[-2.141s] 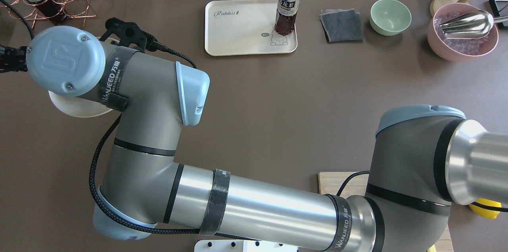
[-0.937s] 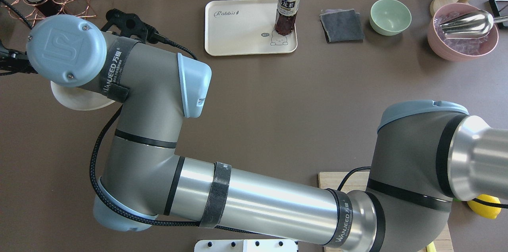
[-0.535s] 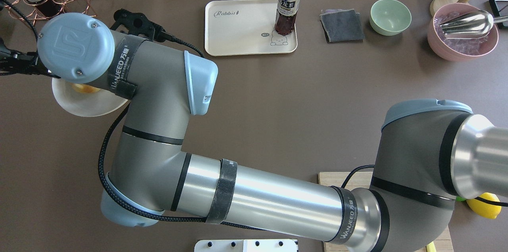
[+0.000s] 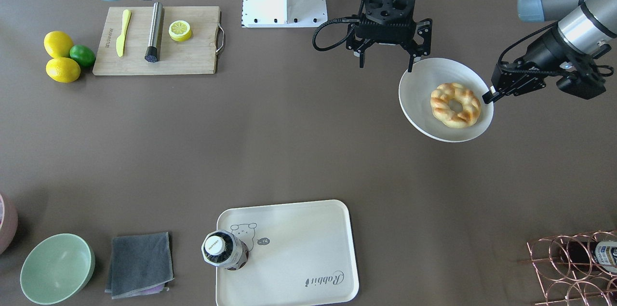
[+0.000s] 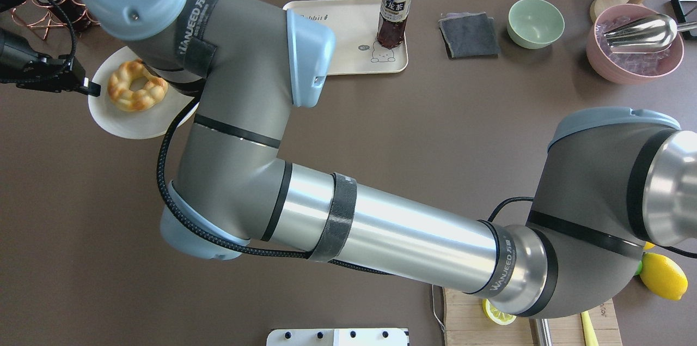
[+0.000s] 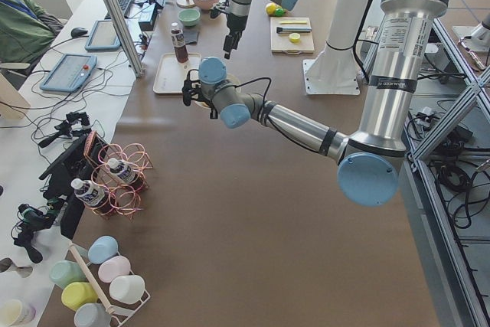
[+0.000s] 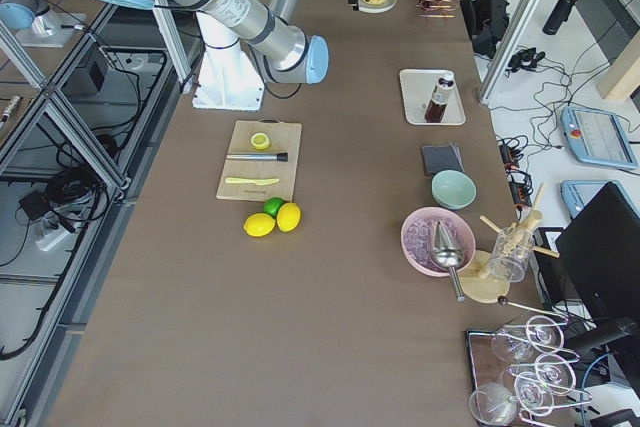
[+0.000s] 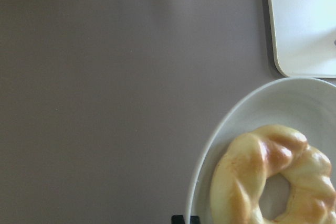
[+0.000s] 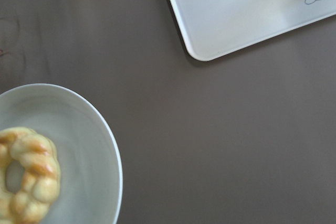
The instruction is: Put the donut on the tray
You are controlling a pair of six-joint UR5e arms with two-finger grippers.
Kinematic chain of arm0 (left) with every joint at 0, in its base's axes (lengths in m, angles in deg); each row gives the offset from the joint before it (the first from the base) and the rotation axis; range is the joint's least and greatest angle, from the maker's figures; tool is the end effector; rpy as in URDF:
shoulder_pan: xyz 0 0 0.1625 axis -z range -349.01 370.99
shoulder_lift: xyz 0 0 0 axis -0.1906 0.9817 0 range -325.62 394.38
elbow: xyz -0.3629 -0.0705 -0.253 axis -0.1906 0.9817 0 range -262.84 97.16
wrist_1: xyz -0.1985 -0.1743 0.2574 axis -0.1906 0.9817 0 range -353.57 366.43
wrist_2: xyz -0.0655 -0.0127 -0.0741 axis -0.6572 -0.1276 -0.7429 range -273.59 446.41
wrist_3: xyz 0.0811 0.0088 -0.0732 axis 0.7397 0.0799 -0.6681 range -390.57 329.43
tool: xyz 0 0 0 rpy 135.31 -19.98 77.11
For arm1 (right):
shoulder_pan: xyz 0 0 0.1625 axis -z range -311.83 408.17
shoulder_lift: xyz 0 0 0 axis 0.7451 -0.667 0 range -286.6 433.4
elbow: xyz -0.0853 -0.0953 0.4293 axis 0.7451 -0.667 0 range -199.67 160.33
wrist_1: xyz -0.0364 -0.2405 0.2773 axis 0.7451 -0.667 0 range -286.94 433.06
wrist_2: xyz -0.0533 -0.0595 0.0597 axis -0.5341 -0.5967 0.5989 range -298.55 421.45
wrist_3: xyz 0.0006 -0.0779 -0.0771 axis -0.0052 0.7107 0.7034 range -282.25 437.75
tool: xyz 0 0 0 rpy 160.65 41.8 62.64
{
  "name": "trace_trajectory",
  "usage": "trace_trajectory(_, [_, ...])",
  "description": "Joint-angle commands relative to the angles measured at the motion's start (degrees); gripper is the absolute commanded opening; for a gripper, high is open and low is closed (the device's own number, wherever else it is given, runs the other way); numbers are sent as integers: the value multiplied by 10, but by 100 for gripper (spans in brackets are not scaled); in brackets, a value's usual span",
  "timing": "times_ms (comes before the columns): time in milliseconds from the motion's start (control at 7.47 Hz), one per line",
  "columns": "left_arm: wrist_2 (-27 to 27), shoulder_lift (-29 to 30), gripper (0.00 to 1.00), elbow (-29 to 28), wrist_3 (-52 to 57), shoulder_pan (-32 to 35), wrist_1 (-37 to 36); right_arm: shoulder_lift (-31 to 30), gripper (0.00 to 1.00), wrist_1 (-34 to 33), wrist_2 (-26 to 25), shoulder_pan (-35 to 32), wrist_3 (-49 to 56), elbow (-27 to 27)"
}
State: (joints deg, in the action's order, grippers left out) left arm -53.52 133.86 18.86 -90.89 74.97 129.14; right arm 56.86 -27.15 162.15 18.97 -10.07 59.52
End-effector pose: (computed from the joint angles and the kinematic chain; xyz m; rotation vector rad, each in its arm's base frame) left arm 0.1794 -0.4801 0.4412 0.0894 1.1791 -0.1181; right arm -0.5853 -0.4564 -0.0288 0.0800 -0.9305 0.3516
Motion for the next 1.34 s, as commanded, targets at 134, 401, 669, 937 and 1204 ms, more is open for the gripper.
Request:
trace_trajectory(134, [5, 156, 0, -108, -207, -1, -78, -202, 100, -47, 86, -117, 197, 174])
trace_trajectory(401, [88, 252, 0, -196, -313, -46, -78, -302, 100, -26, 141, -193, 329, 203])
trace_trajectory(669, [169, 321, 0, -257, -371, -95, -72, -419, 100, 17, 276, -302, 468, 229])
trace_trajectory(937, [272, 404, 0, -358, -411, -145, -70, -542, 100, 28, 308, -377, 637, 249])
trace_trajectory(1204, [293, 418, 0, -411, -410, -164, -38, -608, 100, 26, 309, -439, 795, 234])
